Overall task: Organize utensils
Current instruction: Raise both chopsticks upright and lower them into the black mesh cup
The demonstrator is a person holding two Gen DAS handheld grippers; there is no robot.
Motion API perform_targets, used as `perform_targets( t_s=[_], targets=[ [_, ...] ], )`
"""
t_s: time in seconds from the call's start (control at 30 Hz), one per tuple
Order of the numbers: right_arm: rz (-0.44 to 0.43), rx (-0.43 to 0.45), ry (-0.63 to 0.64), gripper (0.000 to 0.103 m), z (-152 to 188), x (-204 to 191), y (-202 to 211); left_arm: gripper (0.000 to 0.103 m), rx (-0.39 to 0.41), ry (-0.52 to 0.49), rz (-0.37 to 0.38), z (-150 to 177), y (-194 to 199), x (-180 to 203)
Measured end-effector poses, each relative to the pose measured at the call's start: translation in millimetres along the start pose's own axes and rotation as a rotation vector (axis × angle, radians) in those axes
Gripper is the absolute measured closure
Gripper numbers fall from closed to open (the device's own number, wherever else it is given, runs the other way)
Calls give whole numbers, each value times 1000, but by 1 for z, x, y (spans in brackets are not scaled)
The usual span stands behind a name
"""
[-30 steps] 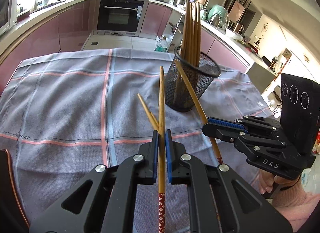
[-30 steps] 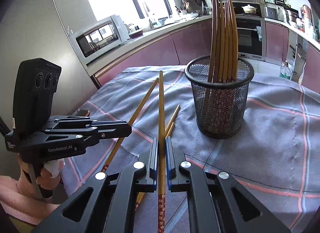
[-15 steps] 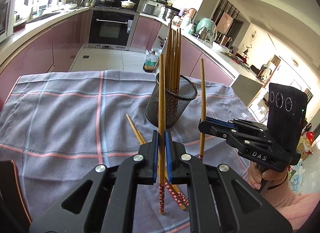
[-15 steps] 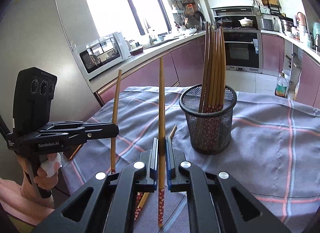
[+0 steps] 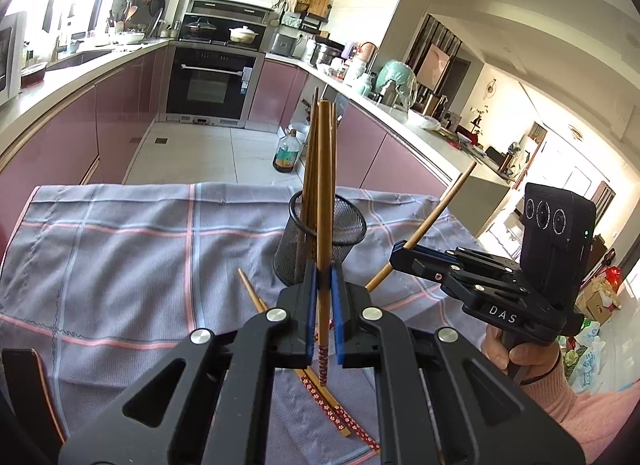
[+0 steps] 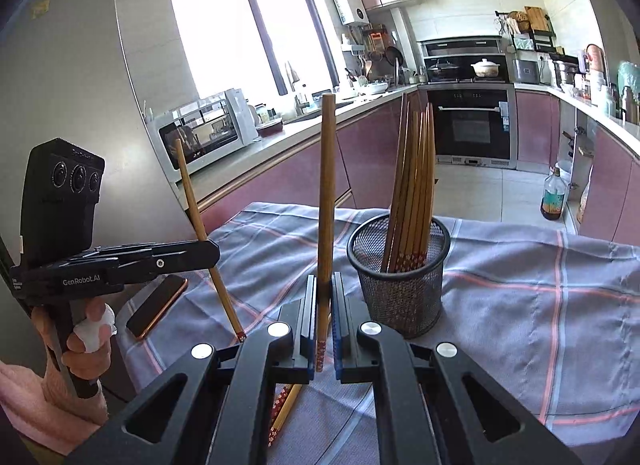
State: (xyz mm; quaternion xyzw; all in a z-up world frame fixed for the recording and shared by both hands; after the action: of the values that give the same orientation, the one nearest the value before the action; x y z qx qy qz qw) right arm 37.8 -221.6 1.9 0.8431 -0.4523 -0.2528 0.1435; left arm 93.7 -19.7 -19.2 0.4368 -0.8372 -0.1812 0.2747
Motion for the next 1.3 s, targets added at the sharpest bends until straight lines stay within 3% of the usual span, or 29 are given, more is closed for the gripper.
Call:
perform_targets(
  t_s=[0.83,1.3],
  targets=[
    [75,149,44,98,-54,7,32,96,125,-39,12,-69,6,14],
    [120,210,49,98,-84,19,29,96,190,-64,-35,-111,-4,20]
  ],
)
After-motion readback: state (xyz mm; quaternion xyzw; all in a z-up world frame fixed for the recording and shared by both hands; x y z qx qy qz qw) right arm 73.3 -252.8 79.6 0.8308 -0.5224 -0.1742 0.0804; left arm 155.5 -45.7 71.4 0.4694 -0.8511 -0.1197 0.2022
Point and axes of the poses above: each gripper's, at about its wrist camera, not at the fingertips, and y roughly against the way its jaws point, x to its right, z to its underside, the point moved 3 cm from there along -y, roughly the way its jaws point, and after that the axes turned 2 degrees about -y, right-handed, at the moved point
